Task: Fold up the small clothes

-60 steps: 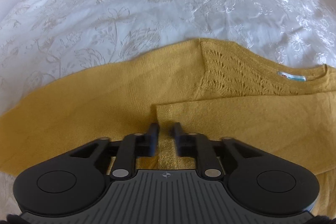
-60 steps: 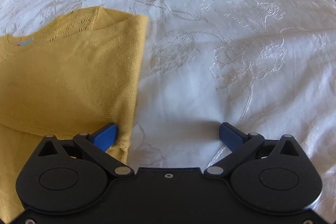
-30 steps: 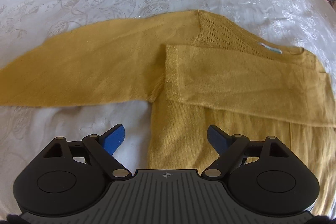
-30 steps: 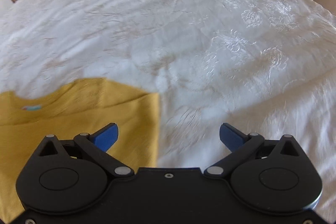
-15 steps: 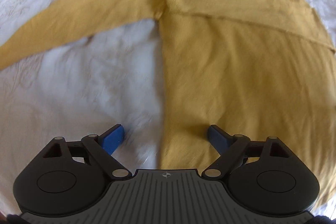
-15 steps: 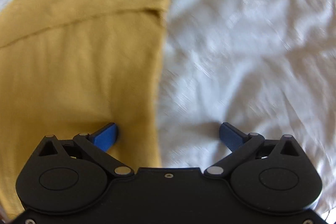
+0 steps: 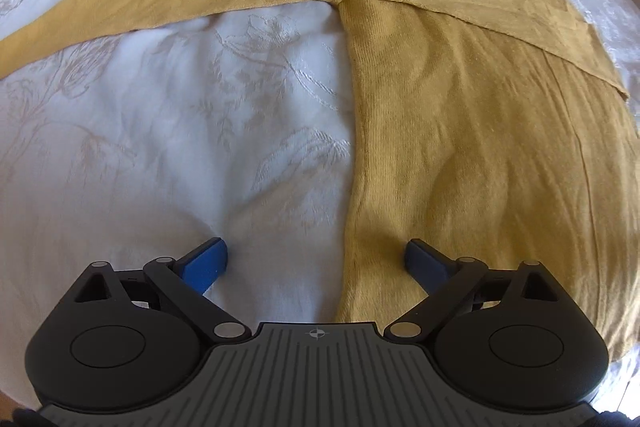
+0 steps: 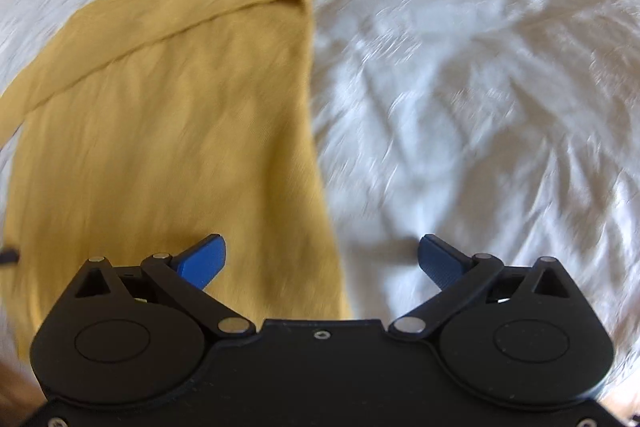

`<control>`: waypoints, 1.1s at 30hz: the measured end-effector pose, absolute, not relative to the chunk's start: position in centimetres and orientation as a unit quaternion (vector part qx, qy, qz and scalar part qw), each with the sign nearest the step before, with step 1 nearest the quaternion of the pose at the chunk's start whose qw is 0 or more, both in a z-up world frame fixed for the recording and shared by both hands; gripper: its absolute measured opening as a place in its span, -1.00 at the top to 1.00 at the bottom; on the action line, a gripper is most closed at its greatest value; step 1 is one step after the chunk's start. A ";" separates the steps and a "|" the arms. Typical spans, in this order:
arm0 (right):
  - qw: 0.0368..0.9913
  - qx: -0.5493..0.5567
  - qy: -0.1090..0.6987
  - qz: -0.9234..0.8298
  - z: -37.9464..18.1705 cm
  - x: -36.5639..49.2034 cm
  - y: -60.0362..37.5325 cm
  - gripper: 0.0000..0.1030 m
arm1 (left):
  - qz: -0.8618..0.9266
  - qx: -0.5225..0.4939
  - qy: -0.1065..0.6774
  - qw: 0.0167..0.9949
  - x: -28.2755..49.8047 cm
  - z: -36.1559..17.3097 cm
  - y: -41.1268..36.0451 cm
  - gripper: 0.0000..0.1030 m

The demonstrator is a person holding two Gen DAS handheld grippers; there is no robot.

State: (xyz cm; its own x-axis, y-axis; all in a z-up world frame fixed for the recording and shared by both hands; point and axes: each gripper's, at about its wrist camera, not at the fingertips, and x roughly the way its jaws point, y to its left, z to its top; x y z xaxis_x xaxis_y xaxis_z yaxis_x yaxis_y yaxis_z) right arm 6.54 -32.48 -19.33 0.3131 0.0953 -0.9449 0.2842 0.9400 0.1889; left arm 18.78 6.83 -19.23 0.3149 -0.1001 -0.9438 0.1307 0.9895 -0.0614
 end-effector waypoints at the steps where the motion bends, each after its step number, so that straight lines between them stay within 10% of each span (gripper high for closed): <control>1: 0.792 0.157 0.589 -0.045 -19.4 5.8 -32.0 -0.98 | -0.067 0.009 0.580 0.812 18.0 -19.1 6.7 -0.88; 14: 0.774 0.125 0.618 0.055 -21.4 2.2 -31.5 0.79 | -0.001 -0.025 0.578 0.816 12.6 -17.1 4.5 -0.88; 22: 0.764 0.145 0.628 0.036 -22.3 1.0 -33.0 0.74 | 0.035 -0.052 0.549 0.833 11.2 -15.2 4.2 -0.88; 27: 0.789 0.144 0.595 0.042 -19.6 1.3 -33.8 -0.52 | 0.058 -0.071 0.539 0.837 11.4 -14.7 5.5 -0.88; 33: 0.824 0.130 0.551 0.038 -15.7 2.8 -34.1 -0.75 | 0.084 -0.087 0.519 0.846 13.5 -13.9 8.8 -0.88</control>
State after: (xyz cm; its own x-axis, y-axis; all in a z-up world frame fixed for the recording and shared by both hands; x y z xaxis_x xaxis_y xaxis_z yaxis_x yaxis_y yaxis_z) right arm 2.82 -34.11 -15.74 0.3909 0.2059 -0.8971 0.0814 0.9631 0.2565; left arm 13.50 8.80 -13.95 0.4470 0.0523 -0.8930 -0.2322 0.9709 -0.0594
